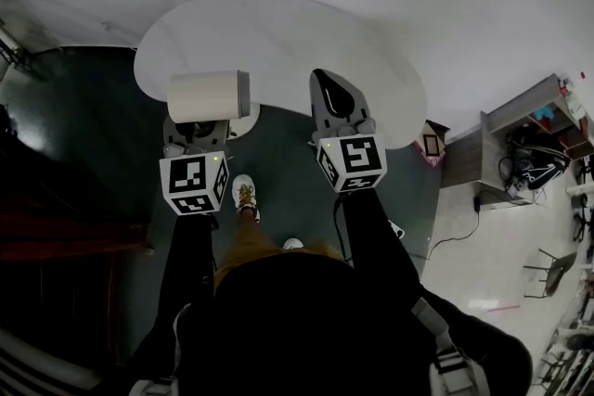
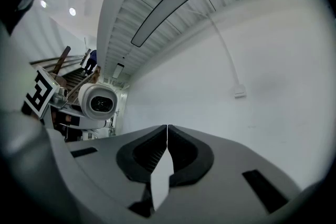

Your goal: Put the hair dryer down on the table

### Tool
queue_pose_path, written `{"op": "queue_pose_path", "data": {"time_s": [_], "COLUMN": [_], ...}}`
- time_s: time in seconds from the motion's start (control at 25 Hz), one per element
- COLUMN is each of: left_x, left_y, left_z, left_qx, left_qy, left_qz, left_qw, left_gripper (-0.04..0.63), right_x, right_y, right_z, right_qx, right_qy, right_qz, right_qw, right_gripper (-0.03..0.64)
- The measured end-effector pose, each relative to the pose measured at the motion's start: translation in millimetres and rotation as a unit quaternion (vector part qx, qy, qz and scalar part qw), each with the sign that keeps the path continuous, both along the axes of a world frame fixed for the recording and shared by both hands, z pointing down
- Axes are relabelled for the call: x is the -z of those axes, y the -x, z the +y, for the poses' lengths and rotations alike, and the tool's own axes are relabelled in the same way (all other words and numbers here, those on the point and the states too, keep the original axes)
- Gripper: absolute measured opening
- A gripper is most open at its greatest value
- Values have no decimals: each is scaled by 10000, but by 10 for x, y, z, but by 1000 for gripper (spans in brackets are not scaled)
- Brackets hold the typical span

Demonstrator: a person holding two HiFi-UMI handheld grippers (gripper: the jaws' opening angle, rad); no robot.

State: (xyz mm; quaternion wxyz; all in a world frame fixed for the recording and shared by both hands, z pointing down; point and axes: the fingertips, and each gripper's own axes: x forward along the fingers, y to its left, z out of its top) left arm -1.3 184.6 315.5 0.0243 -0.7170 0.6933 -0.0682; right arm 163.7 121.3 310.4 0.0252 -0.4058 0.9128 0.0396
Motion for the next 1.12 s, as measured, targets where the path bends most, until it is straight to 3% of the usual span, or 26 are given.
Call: {"op": "queue_pose_path", "data": {"time_s": [0.6, 0.92, 1.12], "left_x": [-130, -43, -116], "left_y": [1113, 1607, 1800], "left_z": [-1312, -1944, -2156], "left_qx": [-298, -633, -717], "left_qy": [180, 113, 145], "left_qz": [80, -126, -28], "left_qw": [9994, 9979, 9973], "left_gripper": [209, 209, 209], "right_x": [-140, -120, -142], "right_y": [1088, 1571, 1804], "right_z": [-1206, -1825, -2015], "right_qx": [-267, -652, -721], "right_qy": [177, 284, 284], "right_qz": [234, 285, 282], "right_qw": [9992, 9971, 9966], "right_gripper": [28, 29, 28]}}
